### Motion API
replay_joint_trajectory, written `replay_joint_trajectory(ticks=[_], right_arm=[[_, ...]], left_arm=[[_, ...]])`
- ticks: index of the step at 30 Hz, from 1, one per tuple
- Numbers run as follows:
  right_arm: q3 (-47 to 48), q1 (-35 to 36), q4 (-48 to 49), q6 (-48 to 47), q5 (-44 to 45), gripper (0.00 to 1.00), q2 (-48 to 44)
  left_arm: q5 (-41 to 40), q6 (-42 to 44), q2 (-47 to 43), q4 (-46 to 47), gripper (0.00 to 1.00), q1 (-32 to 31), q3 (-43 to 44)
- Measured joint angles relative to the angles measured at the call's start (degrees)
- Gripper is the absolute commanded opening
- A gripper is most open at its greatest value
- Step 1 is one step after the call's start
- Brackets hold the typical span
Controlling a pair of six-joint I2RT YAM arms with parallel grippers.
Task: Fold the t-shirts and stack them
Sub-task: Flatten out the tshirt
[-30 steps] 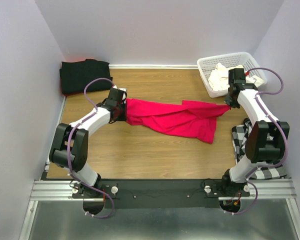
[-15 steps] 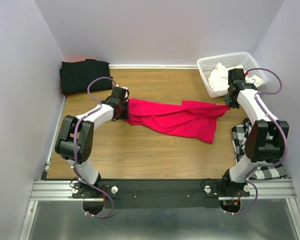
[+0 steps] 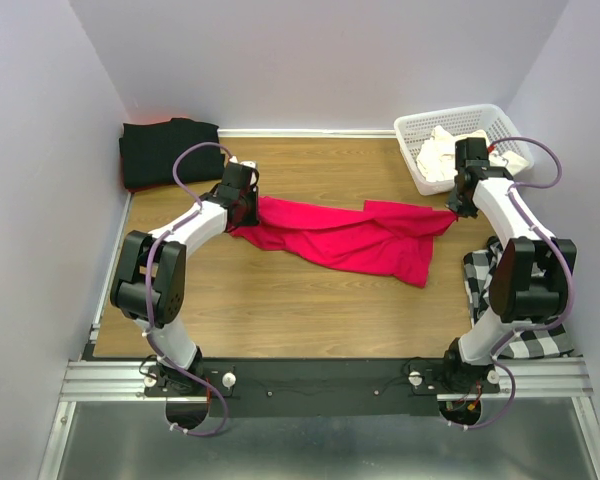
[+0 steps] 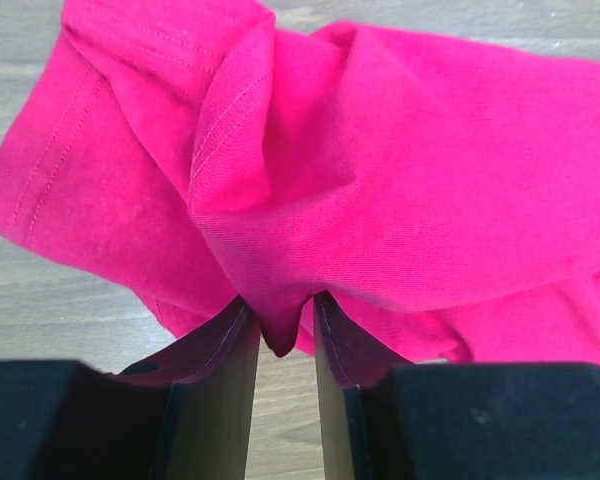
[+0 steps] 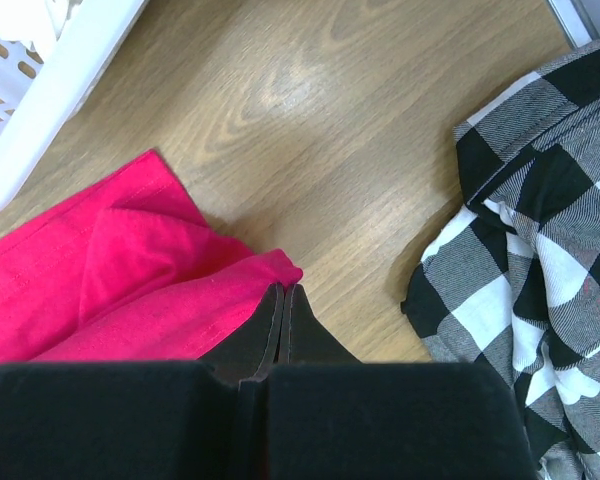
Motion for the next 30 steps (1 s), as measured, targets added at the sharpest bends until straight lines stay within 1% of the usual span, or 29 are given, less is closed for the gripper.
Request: replay_joint_trajectory(ticks=[7,9,11,12,14,15,24,30], right_arm=[[0.0,0.0,0.0,-0.2,-0.1,0.01,0.0],[0.0,0.0,0.0,-0.3,-0.1,0.01,0.0],[0.0,0.0,0.0,-0.4,-0.1,0.01,0.0],[0.0,0.0,0.0,-0.4,-0.1,0.01,0.0],[0.0,0.0,0.0,-0.4,-0.1,0.01,0.0],[0.0,0.0,0.0,-0.4,-0.2,0.01,0.0],[0.0,0.0,0.0,-0.4,-0.5,0.01,0.0],[0.3,0.0,-0.1,-0.4,-1.1,0.01,-0.3]], left_arm=[[0.0,-0.3,0.5,0.0,0.31,0.0,0.2],[-0.1,-0.4,0.8,0.0,0.28,0.0,0.2],[-0.5,-0.5,1.2,0.2,0.23,0.0,0.2],[-0.8,-0.8,1.4,0.4,0.18,0.0,0.2],[-1.2,-0.9,1.6,0.7,0.10,0.0,0.2],[-1.4,-1.0,1.6,0.9,0.01,0.0,0.2],[-3.2,-1.4,2.0,1.1,0.00,0.0,1.4],[-7.0,-0.3,0.2,-3.2,0.00,0.0,4.7]])
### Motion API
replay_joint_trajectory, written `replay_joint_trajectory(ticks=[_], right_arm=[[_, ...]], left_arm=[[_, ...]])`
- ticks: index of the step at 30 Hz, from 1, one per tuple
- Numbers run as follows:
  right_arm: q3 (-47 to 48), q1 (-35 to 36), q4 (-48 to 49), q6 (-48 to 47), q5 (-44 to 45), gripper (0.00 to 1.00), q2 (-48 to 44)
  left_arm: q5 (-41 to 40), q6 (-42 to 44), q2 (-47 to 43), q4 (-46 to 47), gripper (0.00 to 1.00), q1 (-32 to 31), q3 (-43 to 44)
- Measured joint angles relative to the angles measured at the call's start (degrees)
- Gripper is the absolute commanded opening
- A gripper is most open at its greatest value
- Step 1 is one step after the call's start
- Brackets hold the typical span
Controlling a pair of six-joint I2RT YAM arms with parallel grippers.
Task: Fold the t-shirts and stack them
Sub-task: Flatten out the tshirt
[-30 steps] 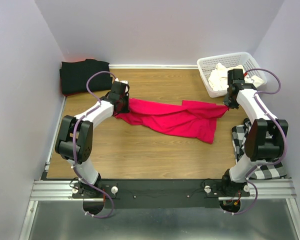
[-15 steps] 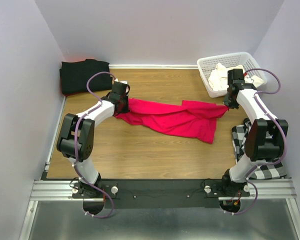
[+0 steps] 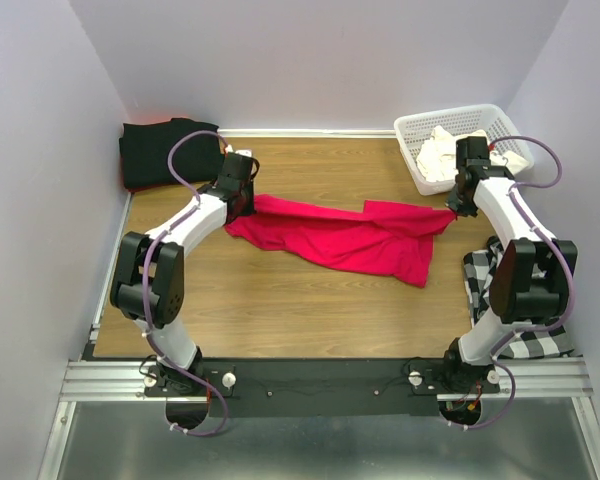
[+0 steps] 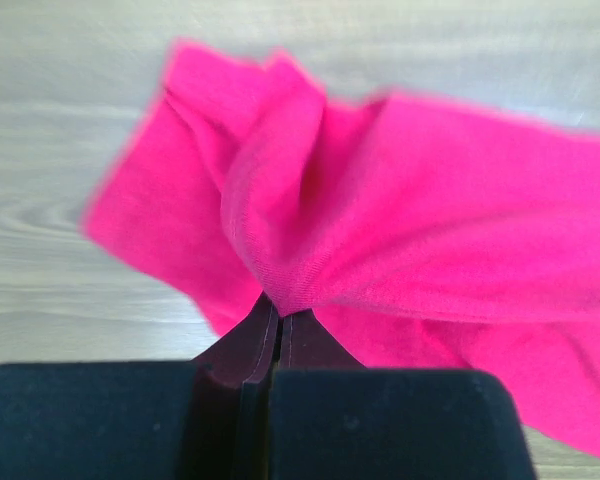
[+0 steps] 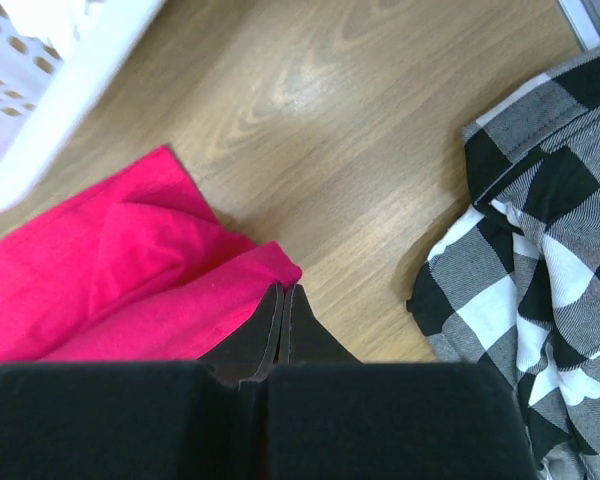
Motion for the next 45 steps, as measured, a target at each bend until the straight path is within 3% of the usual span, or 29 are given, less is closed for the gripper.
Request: replay_joint_trajectory(ticks=[6,15,31,38,45], right_arm=[[5.3,0.0,-0.9,-0.1,-0.6,0.01,-2.4],[23.4,0.0,-1.3,-2.1,-0.7,0.01,-6.9],[48.7,0.1,-0.9,-7.0,-8.7,0.01,-8.2],[49.0,0.0,-0.3,-7.8,-14.1,0.01,-16.0],[50.8,0.0,-0.2,-9.0,-17.2,0.01,-25.6]], left_arm=[[-6.3,1.1,-4.8,-5.2,0.00,0.0,8.1],[-12.9,3.4,-8.7,-9.7,0.00,2.4,23.3],[-6.3,5.3,-10.5,-6.3,0.00,4.1,40.0],[-4.3,6.0,-15.9,-4.8,0.00,4.2,40.5],[-3.1,6.0,-28.4,-3.1,0.00,4.4,34.5]])
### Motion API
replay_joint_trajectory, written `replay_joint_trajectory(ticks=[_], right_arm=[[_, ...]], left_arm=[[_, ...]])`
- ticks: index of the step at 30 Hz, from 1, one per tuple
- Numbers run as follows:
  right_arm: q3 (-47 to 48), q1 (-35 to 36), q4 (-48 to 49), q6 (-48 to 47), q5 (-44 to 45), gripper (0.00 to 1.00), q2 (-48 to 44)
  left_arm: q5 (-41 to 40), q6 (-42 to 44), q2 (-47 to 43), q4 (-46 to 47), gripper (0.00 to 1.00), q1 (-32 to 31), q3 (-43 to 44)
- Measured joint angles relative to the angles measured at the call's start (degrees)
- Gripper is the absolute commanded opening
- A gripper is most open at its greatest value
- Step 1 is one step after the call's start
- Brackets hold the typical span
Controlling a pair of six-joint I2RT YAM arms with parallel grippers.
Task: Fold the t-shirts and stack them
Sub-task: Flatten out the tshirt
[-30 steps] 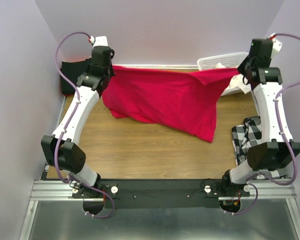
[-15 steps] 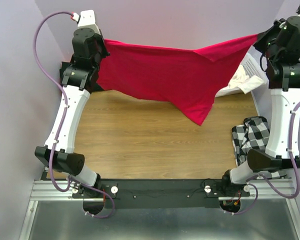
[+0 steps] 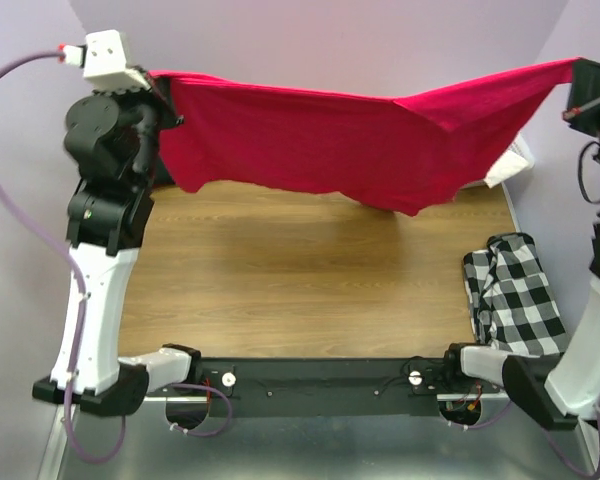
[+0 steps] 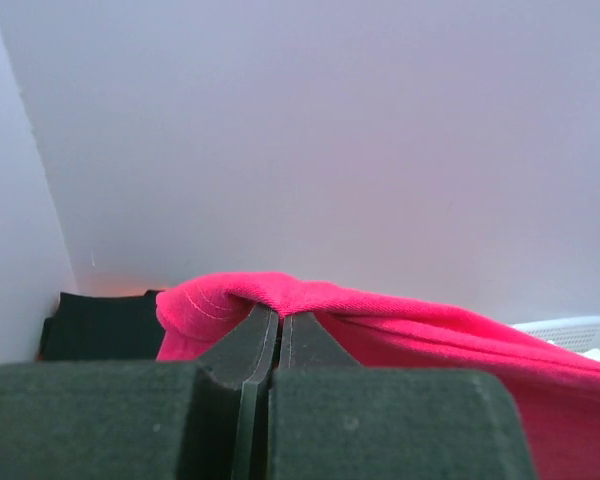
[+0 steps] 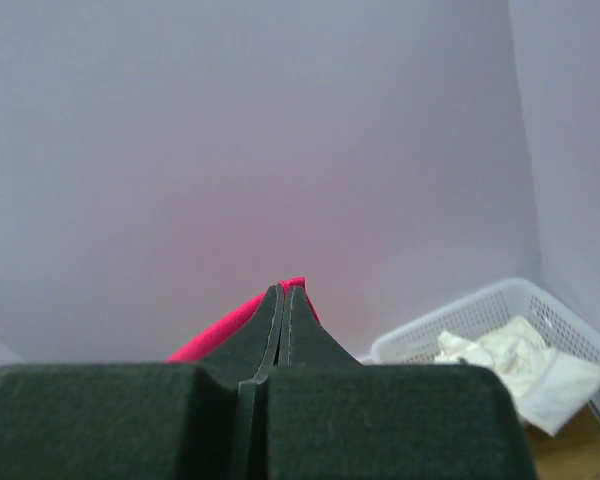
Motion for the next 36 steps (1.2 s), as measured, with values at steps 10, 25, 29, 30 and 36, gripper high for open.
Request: replay_joint_trajectory(ticks=[10,25,29,30,36], right_arm=[[10.6,0.0,4.4,0.0,-1.9,0.01,3.0],[11.1,-0.1,8.1,-0.2,-1.2,0.01,30.9],[12.3,-0.1,8.3,-1.3,-0.2,0.01,33.1],[12.8,-0.1,8.4,-1.6,0.2,0.01,33.4],[14.8,-0.1,9.7,-3.5,1.3,0.01,33.2]], left_arm=[[0.0,1.1,0.5,2.1,0.00,0.0,2.7],[0.8,-0.3,34.6,4.7,0.00,2.8,18.8],[5.0,-1.5,44.0,3.8,0.00,4.7,27.7],[5.9,-1.8,46.0,3.7,0.00,5.2,29.6],[12.7,-4.6,50.8,3.3,0.00,8.9,35.0]])
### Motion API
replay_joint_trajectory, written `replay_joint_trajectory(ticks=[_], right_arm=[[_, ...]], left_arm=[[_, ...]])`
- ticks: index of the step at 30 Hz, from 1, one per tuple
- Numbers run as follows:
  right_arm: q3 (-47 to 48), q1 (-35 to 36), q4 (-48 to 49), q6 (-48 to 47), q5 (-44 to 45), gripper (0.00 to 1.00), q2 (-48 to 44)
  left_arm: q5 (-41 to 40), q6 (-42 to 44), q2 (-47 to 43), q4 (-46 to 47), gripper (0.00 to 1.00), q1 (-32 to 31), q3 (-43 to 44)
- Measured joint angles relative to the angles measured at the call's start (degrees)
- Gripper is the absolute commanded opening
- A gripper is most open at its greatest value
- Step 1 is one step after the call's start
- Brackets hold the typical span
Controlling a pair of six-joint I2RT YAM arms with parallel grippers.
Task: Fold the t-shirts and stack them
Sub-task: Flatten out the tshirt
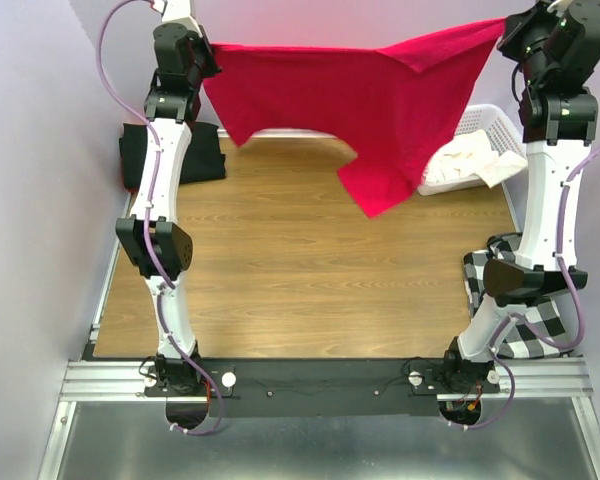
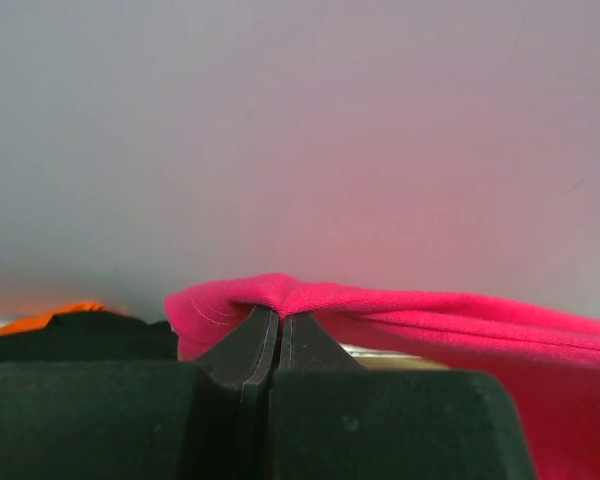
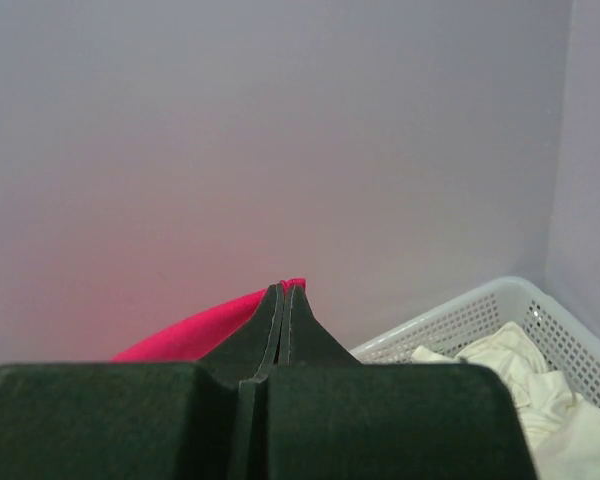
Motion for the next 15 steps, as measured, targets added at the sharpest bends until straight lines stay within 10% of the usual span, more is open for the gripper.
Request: replay_joint_trajectory(ticks=[15], right_arm=[[-21.4,0.0,2.9,-0.5,0.2,0.01,-23.9]], left_arm=[[0.6,1.5,-28.2,5.1,0.00,0.7,-24.3]])
